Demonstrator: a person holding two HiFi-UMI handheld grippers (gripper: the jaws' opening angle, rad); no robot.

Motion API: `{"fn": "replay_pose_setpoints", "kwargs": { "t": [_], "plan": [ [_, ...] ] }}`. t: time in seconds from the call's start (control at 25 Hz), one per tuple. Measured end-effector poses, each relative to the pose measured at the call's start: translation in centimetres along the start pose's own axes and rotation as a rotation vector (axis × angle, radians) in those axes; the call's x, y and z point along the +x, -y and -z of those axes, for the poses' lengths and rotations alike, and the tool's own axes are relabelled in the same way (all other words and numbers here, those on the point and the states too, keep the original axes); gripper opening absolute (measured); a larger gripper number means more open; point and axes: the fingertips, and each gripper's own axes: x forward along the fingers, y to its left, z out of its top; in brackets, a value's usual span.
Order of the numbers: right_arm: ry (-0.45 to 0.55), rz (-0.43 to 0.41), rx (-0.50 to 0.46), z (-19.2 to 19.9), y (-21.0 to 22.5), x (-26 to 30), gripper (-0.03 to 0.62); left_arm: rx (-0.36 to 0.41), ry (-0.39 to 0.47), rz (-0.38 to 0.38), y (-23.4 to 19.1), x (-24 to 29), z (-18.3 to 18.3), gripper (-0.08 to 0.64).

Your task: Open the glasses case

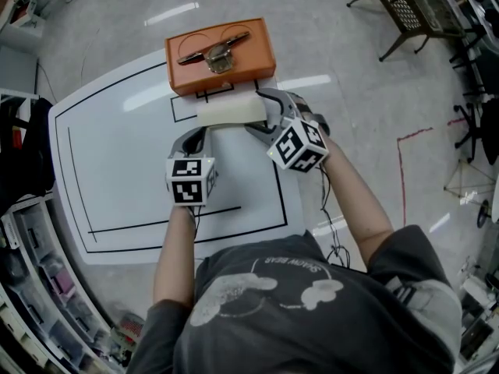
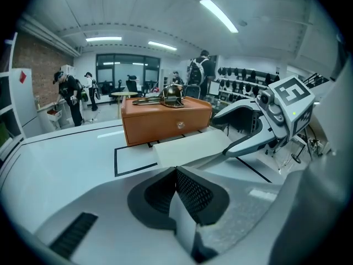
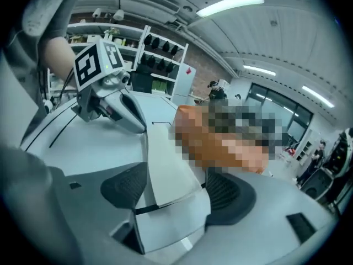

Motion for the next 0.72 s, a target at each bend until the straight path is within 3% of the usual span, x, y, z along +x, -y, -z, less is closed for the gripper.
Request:
{"fn": "replay_pose_setpoints", "kwargs": {
  "t": [0.24,0.32,0.72],
  "plan": [
    [-0.033,-0.008,-0.084,0.6,-0.25,0.53,0.297,-0.001,0.005,-0.002,0.09,-0.16,-0.27,0.002],
    [-0.032,-0.016,-0.084,0.57,-0.44,0.49,0.27,0.0,0.004,-0.003,0.15,-0.38,-0.46,0.002],
    [-0.024,-0.071,-0.035,0.44,-0.36,0.4,0.265,-0.006,0.002,-0.014,0.15,-0.27,-0.16,0.002]
  ]
}}
